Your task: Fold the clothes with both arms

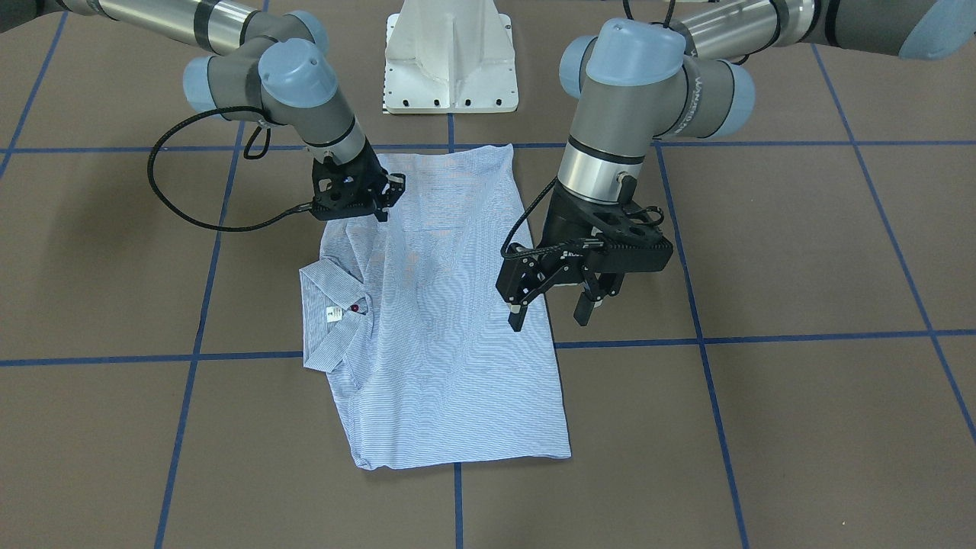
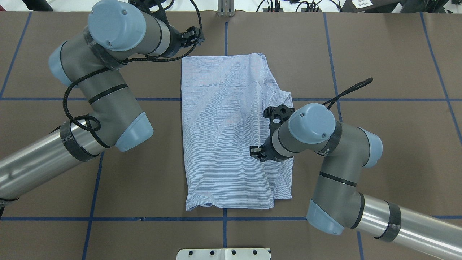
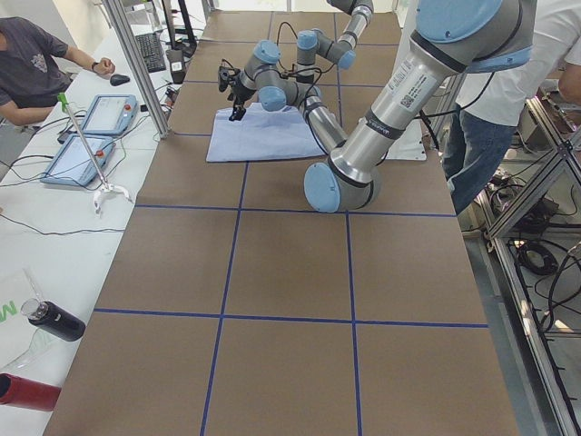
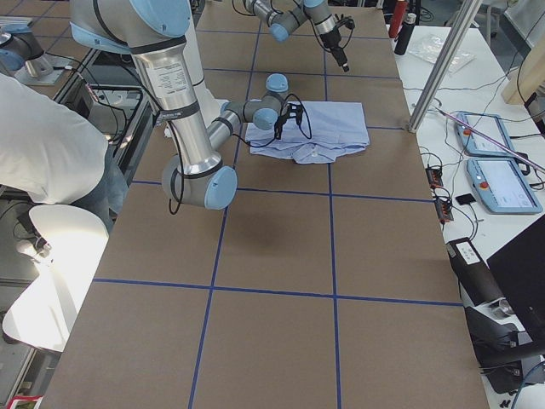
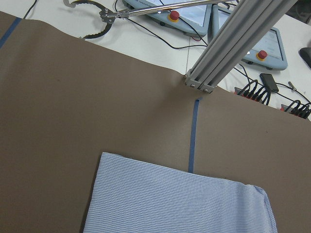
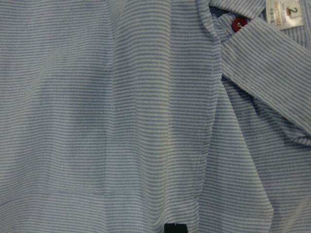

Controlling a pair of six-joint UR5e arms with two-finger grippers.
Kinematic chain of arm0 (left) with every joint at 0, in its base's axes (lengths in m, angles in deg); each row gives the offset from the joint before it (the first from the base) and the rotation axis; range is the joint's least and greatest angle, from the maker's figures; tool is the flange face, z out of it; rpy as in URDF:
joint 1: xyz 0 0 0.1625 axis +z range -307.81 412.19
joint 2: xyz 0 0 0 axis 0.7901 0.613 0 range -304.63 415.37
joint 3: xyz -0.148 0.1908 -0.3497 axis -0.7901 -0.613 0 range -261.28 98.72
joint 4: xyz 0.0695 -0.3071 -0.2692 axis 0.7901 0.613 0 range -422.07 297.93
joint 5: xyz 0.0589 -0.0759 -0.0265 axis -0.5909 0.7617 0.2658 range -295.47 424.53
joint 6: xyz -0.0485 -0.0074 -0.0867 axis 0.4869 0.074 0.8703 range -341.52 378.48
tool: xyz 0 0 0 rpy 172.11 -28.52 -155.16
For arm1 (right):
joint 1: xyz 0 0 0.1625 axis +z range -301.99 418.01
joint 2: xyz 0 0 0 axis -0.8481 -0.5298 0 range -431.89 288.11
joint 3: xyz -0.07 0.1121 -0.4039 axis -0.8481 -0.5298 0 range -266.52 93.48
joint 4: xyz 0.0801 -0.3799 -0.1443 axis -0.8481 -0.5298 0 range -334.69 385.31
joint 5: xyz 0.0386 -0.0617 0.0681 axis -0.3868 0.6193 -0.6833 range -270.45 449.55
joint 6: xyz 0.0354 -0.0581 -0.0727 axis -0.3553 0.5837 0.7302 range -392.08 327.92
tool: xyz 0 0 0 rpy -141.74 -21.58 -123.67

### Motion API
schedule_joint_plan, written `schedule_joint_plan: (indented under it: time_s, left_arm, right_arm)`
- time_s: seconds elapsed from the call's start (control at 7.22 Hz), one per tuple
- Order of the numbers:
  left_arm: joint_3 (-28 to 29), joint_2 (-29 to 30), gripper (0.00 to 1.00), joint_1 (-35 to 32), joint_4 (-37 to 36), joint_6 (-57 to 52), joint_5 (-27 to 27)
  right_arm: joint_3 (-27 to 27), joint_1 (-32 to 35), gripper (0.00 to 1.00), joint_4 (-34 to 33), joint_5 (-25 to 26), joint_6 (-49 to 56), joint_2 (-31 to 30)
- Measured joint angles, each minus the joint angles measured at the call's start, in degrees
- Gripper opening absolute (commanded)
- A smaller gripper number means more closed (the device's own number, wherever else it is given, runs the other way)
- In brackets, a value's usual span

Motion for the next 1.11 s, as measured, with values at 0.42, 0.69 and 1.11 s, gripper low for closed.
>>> schedule_joint_plan:
  time_s: [0.42,0.69,1.11]
  left_arm:
    - [-0.65,-0.05,0.94,0.0,-0.06,0.08,0.03]
    - [-0.81,-0.06,0.95,0.0,-0.09,0.09,0.03]
    - [-2.6,-0.68,0.98,-0.05,0.0,-1.39,-0.11]
  right_arm:
    - [6.4,2.2,0.0,-2.47,-2.84,0.03,-3.39]
    - [7.74,2.46,0.04,-3.36,-2.6,0.14,-4.06]
    - [5.28,2.8,0.22,3.37,-2.56,-0.28,-3.43]
